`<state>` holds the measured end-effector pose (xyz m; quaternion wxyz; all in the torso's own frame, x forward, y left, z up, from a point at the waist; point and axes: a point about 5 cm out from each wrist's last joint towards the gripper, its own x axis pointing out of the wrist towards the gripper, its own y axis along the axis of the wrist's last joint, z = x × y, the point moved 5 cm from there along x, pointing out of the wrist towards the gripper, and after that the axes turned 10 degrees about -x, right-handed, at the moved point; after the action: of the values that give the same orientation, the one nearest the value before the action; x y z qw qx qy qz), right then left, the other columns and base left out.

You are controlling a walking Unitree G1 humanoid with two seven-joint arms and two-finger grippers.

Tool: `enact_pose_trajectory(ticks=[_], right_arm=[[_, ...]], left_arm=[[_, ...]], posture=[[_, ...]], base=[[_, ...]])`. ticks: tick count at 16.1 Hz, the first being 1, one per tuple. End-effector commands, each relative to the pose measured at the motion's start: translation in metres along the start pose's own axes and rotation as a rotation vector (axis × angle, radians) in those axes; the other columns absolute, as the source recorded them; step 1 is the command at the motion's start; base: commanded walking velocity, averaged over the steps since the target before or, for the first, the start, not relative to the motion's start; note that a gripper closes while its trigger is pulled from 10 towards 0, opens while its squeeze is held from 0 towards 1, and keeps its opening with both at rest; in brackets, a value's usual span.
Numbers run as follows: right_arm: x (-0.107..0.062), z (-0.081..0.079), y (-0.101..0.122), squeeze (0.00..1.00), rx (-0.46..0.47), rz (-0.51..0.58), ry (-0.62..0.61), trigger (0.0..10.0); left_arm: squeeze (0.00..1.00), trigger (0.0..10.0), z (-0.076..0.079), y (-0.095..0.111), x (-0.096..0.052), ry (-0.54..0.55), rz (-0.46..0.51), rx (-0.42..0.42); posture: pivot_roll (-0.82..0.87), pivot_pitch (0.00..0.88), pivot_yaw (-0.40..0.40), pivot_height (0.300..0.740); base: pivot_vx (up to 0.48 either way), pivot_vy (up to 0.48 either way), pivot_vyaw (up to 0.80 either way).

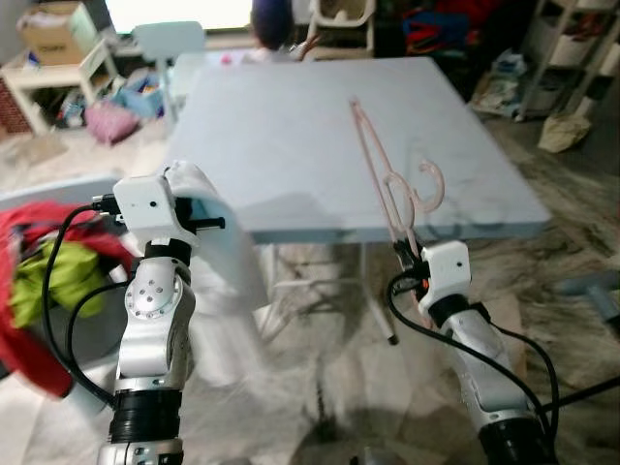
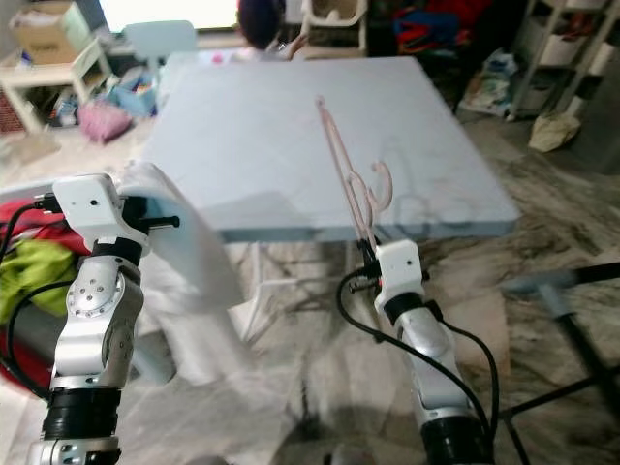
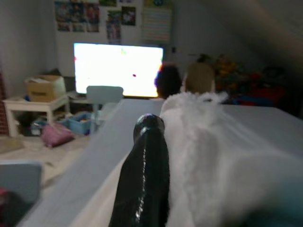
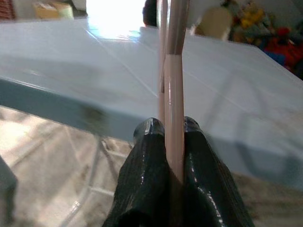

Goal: Hang hanger

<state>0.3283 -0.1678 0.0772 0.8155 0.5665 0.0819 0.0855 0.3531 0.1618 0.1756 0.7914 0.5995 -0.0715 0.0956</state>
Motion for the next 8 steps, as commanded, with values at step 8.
enact_pose_trajectory(ticks=[8], right_arm=[[0.001, 0.003, 0.005, 0.0, 0.0, 0.017, -0.011, 10.0]], left_arm=[[0.0, 10.0, 0.0, 0.04, 0.018, -0.01, 0.13, 0.009]], posture=[[-0.06, 0.0, 0.032, 0.74]], base=[[0.396, 0.105, 0.0]])
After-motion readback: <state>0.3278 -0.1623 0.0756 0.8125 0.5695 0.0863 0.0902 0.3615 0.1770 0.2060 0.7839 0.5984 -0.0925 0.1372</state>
